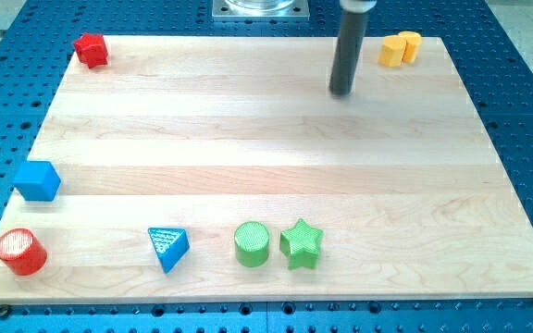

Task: Move your arm away from yellow blocks

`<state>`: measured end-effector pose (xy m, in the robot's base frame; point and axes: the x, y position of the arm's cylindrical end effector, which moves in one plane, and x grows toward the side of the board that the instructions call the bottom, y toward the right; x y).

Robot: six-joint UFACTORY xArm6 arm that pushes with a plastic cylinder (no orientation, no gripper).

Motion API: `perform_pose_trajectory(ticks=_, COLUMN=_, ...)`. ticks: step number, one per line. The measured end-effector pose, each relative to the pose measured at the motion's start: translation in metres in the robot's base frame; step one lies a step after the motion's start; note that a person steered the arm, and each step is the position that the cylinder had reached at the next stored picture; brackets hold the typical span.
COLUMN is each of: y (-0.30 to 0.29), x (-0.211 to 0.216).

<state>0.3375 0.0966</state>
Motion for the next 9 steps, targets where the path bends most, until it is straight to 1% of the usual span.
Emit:
perform_pose_trajectory(ticks=1, y=-0.007, x=0.021)
perform_pose_trajectory(ticks=2, y=-0.009, x=0.026)
perform_pose_trajectory(ticks=9, y=-0.009, x=0.036)
